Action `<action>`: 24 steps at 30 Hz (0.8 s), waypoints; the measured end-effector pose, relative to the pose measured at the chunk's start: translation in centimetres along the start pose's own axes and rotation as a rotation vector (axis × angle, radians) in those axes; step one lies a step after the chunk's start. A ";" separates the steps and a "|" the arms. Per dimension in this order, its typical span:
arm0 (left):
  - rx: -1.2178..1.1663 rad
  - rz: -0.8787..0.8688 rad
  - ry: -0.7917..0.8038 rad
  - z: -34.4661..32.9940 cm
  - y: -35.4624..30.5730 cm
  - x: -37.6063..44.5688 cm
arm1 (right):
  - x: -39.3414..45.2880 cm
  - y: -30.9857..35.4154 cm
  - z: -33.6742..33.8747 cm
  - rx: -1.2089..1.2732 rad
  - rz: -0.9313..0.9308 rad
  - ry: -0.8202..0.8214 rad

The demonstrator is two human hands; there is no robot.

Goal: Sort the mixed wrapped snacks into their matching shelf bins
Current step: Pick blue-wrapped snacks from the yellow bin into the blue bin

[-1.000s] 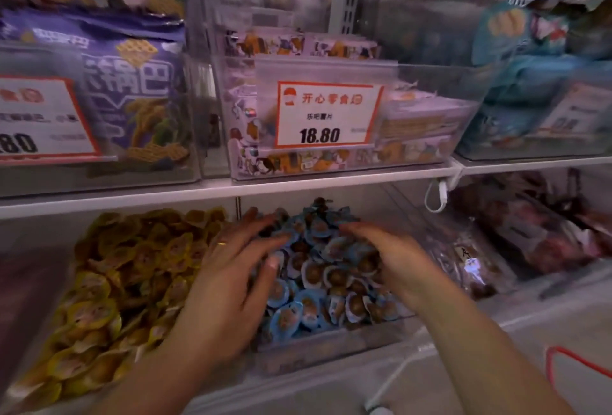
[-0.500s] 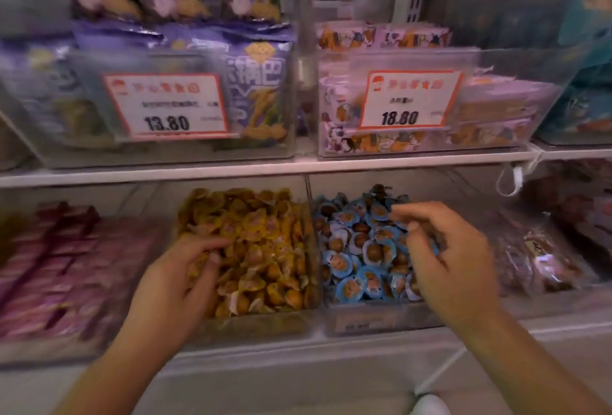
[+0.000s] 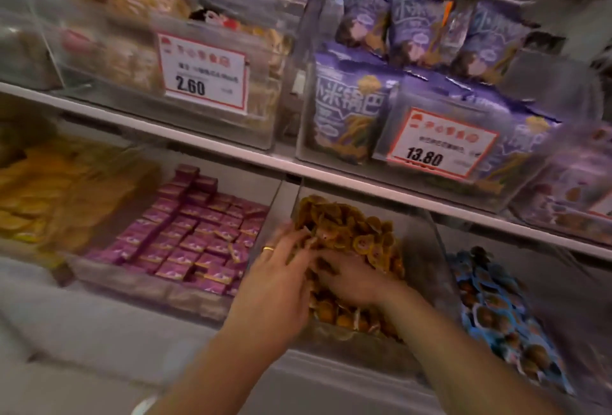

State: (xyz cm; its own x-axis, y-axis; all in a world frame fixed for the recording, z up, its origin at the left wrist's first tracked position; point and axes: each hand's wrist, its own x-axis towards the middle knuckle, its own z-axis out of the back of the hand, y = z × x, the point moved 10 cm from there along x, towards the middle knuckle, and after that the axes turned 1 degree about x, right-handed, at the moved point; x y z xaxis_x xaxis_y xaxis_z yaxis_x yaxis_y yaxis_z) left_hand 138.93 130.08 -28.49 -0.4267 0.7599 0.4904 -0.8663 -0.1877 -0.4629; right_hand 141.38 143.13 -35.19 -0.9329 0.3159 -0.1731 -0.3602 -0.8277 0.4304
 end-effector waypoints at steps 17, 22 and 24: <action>-0.349 0.204 -0.015 0.3 0.7 -0.5 | 2.0 -9.9 0.9 0.501 -0.593 -0.147; -0.442 0.338 -0.045 0.2 2.2 0.2 | 1.1 -9.2 -2.4 1.042 -0.667 -0.157; -0.448 0.337 -0.054 0.1 2.3 0.3 | 1.7 -8.2 -2.8 1.201 -0.625 -0.100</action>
State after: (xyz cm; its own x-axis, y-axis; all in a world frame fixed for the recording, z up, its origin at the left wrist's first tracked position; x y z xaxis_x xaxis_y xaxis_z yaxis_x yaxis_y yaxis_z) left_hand 136.79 129.80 -29.35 -0.6837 0.6687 0.2922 -0.4898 -0.1237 -0.8630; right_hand 142.74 149.16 -41.44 -0.5906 0.5613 -0.5798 -0.4560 0.3606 0.8136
